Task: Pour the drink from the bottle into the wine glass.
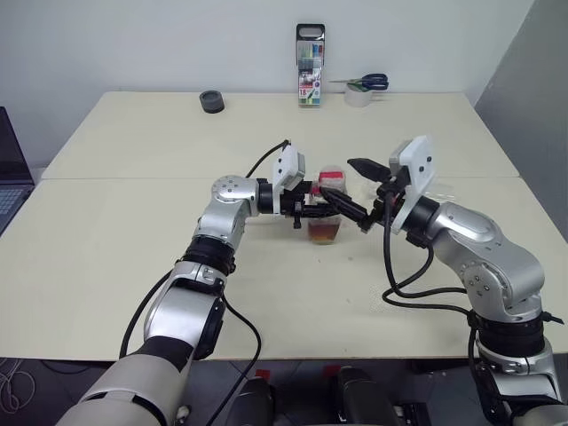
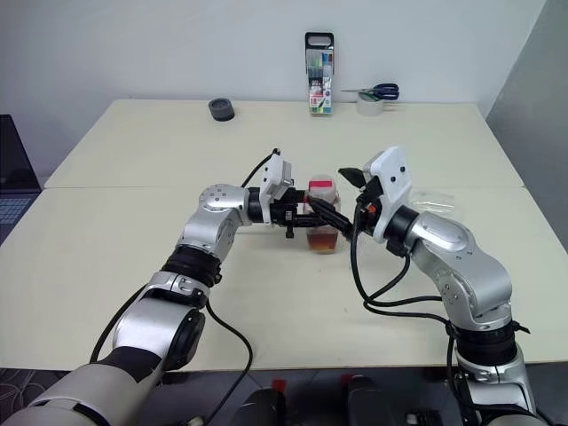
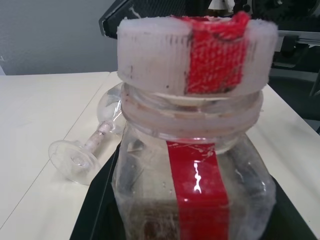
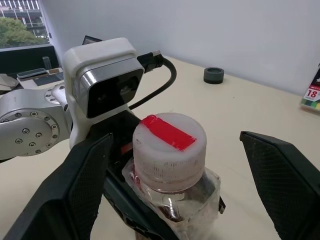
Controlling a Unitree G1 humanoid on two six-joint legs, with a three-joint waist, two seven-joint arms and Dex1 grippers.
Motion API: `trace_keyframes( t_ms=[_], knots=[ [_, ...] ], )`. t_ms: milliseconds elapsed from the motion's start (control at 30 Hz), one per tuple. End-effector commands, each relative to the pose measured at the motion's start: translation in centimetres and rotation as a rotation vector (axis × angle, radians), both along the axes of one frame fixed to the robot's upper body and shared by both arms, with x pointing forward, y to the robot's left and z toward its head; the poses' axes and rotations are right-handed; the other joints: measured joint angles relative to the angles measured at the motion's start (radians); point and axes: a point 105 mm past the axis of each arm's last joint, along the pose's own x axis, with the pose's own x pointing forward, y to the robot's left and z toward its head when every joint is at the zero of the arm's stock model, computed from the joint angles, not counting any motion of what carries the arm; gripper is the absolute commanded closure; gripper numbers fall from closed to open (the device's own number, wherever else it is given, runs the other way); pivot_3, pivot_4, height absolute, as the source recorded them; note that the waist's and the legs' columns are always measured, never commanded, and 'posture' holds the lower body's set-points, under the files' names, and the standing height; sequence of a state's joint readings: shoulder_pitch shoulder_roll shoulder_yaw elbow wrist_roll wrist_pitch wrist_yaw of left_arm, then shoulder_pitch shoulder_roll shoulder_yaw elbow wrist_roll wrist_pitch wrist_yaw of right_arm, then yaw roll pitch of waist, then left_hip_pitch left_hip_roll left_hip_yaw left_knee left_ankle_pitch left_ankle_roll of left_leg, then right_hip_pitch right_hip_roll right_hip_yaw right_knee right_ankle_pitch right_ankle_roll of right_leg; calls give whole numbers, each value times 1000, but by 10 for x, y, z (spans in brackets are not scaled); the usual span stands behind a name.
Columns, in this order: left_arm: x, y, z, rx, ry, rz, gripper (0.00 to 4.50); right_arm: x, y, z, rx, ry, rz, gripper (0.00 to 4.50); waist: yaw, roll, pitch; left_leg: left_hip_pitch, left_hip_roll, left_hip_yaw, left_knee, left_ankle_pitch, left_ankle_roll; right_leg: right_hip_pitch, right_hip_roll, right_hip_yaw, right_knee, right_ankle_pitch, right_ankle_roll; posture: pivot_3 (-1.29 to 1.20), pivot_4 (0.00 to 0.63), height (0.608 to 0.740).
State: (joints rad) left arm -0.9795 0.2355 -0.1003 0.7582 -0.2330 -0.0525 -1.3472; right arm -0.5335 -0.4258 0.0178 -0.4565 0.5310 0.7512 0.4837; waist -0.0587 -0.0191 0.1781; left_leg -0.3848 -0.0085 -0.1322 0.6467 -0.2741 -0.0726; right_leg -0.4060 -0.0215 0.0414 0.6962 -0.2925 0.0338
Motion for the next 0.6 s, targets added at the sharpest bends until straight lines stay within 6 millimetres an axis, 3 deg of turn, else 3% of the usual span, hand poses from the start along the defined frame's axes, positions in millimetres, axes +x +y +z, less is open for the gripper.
trace_keyframes(
  t_ms=[33, 200, 333, 467, 600],
  knots=[
    [-2, -1, 13, -29, -55, -15, 2808, -2, 1, 14, -14, -66, 8, 174, 0, 0, 0, 0, 0, 0, 0, 0, 0, 0, 0, 0, 0, 0, 0, 0, 150, 740],
    [-2, -1, 13, -29, -56, -16, 2808, 2, 4, 14, -23, -74, 14, 174, 0, 0, 0, 0, 0, 0, 0, 0, 0, 0, 0, 0, 0, 0, 0, 0, 150, 740],
    [-2, -1, 12, -27, -57, -16, 2808, 3, 7, 13, -29, -76, 24, 1089, 0, 0, 0, 0, 0, 0, 0, 0, 0, 0, 0, 0, 0, 0, 0, 0, 150, 740],
    [-2, -1, 12, -26, -59, -17, 2808, 3, 8, 14, -32, -81, 30, 2558, 0, 0, 0, 0, 0, 0, 0, 0, 0, 0, 0, 0, 0, 0, 0, 0, 150, 740],
    [-2, -1, 12, -27, -60, -17, 2808, 2, 9, 17, -52, -113, 30, 2681, 0, 0, 0, 0, 0, 0, 0, 0, 0, 0, 0, 0, 0, 0, 0, 0, 150, 740]
  ],
)
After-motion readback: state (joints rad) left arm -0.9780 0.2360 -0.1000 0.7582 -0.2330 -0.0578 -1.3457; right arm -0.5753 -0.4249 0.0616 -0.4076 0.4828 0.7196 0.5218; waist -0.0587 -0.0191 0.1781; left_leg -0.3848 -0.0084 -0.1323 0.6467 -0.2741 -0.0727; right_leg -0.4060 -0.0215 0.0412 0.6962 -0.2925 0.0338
